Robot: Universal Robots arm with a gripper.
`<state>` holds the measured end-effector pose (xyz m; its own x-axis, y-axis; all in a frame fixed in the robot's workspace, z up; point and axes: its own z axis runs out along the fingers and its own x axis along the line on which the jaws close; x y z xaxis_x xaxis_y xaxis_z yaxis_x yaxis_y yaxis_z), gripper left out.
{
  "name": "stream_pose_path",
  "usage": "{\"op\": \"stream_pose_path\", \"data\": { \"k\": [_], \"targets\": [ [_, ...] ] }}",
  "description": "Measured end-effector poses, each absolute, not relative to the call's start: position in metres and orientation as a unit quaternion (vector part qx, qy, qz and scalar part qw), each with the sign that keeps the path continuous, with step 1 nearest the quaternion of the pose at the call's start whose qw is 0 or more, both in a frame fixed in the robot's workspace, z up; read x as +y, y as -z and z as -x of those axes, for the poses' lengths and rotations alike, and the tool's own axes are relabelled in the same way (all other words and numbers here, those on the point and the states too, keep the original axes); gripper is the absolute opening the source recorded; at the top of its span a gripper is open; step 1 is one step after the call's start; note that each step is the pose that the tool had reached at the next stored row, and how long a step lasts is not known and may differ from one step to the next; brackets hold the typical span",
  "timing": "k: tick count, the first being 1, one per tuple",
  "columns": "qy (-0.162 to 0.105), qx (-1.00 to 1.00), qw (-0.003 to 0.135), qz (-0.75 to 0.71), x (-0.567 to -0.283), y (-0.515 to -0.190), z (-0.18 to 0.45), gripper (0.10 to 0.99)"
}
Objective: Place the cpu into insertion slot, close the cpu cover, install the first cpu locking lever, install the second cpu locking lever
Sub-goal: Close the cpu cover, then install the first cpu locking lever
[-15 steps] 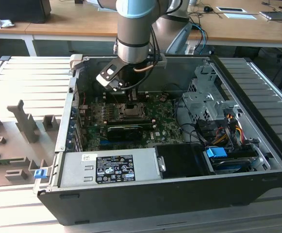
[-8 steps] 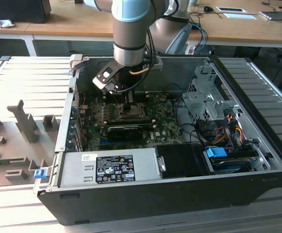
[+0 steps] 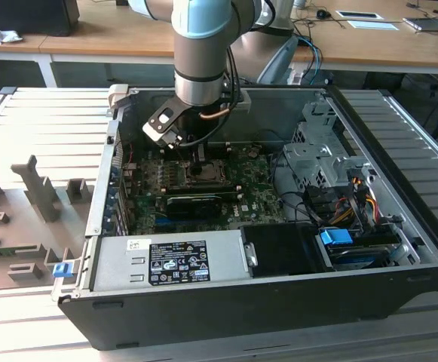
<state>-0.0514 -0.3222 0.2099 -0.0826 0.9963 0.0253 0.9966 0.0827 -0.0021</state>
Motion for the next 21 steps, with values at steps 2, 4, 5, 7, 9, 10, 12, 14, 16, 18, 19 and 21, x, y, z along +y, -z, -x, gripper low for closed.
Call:
{"op": "stream_pose_path", "data": {
  "k": [2, 4, 5, 7, 9, 10, 12, 14, 16, 18, 19, 21],
  "targets": [
    [0.008, -0.736, 0.01, 0.677, -0.322, -0.215, 0.051, 0.106],
    [0.008, -0.736, 0.01, 0.677, -0.322, -0.215, 0.049, 0.106],
    [0.008, -0.736, 0.01, 0.677, -0.322, -0.215, 0.044, 0.106],
    [0.008, -0.736, 0.01, 0.677, -0.322, -0.215, 0.04, 0.106],
    [0.007, -0.736, 0.01, 0.677, -0.322, -0.215, 0.037, 0.106],
    [0.007, -0.736, 0.011, 0.677, -0.322, -0.215, 0.034, 0.106],
    [0.007, -0.736, 0.011, 0.677, -0.322, -0.215, 0.031, 0.106],
    [0.007, -0.736, 0.011, 0.677, -0.322, -0.215, 0.03, 0.106],
    [0.007, -0.736, 0.011, 0.677, -0.322, -0.215, 0.03, 0.106],
    [0.007, -0.736, 0.011, 0.677, -0.322, -0.216, 0.03, 0.106],
    [0.007, -0.736, 0.011, 0.677, -0.322, -0.218, 0.03, 0.106],
    [0.007, -0.736, 0.011, 0.677, -0.322, -0.219, 0.03, 0.106]
  ]
}}
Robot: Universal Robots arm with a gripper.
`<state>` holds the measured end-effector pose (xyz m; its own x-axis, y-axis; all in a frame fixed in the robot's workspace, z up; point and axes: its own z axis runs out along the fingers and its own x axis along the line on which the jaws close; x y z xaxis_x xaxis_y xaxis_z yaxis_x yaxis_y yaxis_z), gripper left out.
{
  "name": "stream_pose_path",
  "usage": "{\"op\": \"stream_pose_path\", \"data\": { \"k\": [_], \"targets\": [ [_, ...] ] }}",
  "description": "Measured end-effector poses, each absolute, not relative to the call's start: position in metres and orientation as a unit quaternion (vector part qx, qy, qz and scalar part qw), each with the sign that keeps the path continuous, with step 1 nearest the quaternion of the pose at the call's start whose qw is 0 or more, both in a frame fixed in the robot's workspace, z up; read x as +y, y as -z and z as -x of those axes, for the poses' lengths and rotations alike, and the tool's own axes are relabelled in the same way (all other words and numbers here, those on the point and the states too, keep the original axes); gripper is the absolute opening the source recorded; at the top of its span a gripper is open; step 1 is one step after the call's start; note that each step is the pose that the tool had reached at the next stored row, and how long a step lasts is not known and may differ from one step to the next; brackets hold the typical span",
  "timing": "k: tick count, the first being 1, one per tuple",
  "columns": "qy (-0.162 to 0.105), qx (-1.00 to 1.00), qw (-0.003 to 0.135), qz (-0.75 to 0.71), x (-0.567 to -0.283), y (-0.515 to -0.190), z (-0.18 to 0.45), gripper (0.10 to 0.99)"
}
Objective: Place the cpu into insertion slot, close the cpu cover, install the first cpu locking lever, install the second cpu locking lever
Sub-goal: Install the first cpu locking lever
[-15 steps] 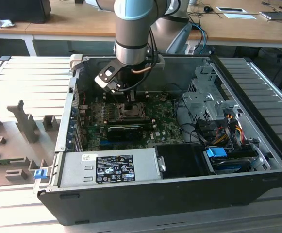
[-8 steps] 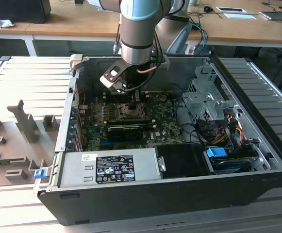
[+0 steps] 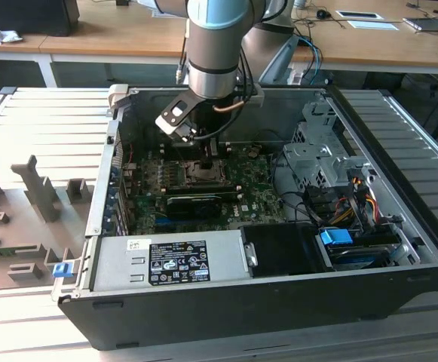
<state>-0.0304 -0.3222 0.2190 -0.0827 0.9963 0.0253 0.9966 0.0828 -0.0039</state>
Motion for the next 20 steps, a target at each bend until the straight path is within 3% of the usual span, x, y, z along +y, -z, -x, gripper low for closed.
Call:
{"op": "stream_pose_path", "data": {
  "k": [20],
  "targets": [
    [0.007, -0.736, 0.01, 0.677, -0.322, -0.244, 0.03, 0.106]
  ]
}}
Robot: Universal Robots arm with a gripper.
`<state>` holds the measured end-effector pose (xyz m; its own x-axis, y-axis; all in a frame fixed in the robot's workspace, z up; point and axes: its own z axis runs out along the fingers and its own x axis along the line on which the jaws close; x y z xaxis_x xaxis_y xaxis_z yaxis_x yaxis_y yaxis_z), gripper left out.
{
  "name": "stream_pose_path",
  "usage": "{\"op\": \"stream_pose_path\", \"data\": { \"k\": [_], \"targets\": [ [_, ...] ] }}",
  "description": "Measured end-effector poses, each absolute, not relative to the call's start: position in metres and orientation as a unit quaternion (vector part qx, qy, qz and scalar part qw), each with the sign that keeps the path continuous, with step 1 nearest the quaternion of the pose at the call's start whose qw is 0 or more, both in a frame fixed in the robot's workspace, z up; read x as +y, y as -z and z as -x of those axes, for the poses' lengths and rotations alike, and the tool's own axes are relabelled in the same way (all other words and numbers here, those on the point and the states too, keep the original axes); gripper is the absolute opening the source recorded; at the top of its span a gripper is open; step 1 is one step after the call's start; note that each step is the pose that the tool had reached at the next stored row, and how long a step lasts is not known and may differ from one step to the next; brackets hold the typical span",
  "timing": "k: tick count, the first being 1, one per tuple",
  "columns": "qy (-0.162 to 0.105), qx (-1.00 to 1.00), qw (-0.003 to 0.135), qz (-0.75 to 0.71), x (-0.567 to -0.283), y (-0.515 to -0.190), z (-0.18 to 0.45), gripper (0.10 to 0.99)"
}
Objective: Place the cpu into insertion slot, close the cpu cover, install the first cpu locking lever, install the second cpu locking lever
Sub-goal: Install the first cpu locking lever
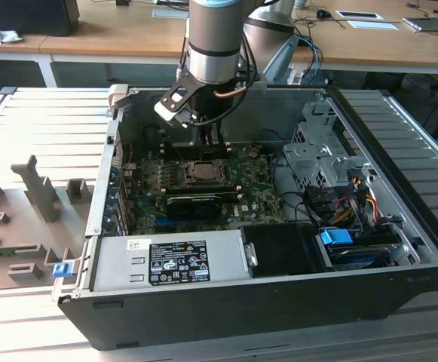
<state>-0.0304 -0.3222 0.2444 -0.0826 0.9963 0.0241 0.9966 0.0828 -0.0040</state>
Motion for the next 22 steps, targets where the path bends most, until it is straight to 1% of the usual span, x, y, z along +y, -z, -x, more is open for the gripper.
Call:
{"op": "stream_pose_path", "data": {
  "k": [22],
  "targets": [
    [0.007, -0.736, 0.01, 0.677, -0.322, -0.258, 0.03, 0.106]
  ]
}}
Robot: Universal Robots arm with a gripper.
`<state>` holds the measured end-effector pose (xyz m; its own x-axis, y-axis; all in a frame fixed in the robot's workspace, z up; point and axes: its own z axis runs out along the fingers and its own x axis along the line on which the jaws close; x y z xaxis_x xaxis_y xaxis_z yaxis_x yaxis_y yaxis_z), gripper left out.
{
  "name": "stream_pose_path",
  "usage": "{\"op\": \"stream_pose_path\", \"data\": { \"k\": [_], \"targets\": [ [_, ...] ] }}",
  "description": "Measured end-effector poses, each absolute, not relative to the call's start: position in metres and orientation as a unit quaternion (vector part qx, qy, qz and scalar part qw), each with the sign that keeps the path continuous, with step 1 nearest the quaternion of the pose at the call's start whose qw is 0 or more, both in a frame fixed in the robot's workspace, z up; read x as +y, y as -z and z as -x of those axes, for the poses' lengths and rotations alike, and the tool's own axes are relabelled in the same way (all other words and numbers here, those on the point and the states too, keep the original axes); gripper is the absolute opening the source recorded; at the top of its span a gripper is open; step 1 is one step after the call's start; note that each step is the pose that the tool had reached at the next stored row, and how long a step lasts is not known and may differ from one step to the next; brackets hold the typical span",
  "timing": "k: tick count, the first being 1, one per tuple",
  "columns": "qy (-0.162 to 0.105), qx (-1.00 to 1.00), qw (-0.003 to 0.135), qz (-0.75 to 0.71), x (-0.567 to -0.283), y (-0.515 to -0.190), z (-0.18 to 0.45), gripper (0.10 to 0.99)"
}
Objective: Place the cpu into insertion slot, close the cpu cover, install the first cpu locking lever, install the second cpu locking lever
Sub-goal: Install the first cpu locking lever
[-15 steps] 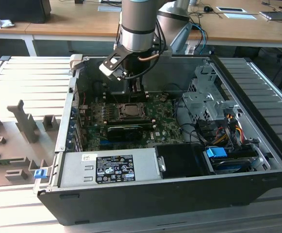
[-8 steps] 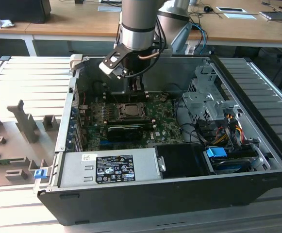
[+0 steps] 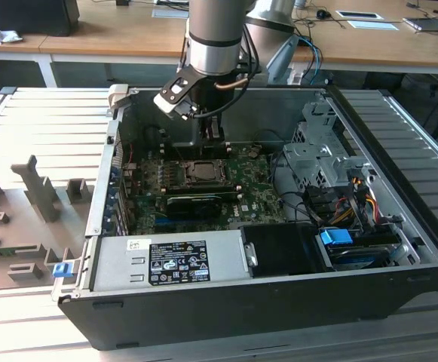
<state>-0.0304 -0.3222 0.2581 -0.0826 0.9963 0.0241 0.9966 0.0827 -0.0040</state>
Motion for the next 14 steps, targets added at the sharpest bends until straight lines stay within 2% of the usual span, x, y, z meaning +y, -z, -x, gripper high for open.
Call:
{"op": "stream_pose_path", "data": {
  "k": [14],
  "targets": [
    [0.007, -0.736, 0.01, 0.677, -0.322, -0.279, 0.03, 0.106]
  ]
}}
